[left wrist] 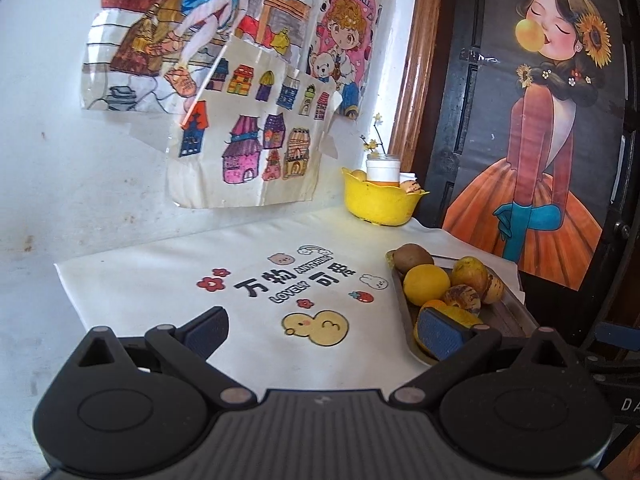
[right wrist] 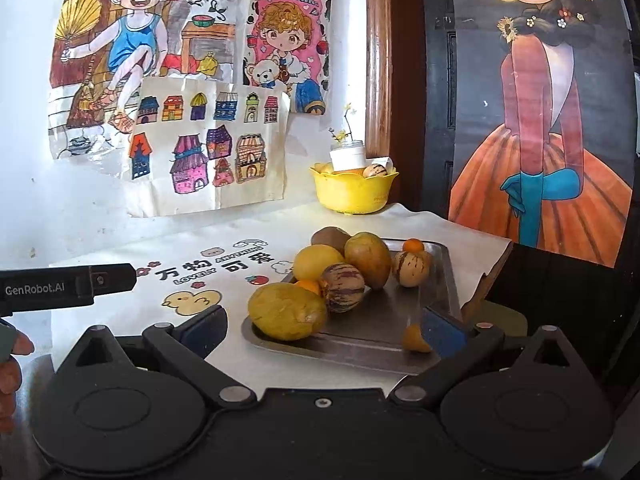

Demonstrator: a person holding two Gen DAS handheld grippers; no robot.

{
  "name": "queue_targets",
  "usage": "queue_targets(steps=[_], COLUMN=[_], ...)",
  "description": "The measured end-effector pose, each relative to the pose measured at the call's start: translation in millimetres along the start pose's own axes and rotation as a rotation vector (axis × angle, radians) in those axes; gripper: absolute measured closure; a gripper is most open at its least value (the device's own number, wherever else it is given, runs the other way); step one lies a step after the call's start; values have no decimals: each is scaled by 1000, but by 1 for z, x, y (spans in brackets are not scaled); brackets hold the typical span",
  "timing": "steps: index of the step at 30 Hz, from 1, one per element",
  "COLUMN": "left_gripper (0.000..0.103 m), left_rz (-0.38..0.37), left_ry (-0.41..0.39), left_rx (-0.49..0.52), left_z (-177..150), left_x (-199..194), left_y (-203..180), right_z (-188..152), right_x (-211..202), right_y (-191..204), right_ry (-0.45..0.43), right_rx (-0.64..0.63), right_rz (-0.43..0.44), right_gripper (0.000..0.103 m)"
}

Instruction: Organize fruits

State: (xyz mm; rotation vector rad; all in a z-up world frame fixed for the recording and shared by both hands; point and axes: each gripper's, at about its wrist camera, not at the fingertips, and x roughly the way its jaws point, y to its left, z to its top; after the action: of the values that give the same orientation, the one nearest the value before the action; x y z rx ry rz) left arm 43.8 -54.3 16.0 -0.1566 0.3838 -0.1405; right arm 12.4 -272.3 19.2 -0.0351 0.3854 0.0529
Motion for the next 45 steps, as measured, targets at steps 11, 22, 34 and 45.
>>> queue_targets(steps=[11,22,34,45], left_gripper=[0,0,0,0], left_rz=[19,45,63,45], left_ry=[-11,-12,-37,-31], left_rx=[24,28,42,24], left_z=[-8,-19,-27,-44], left_x=[-26,-41,-52,-60], left_y=[12,23,36,52], right_z=[-9,-18,-36,-58], right_x=[-13,-21,-31,-43], right_y=[14,26,36,46], right_ry=[23,27,-26,-100], right_rx=[15,8,30,31], right_rz=[18,34,51,31], right_gripper=[1,1,1,1])
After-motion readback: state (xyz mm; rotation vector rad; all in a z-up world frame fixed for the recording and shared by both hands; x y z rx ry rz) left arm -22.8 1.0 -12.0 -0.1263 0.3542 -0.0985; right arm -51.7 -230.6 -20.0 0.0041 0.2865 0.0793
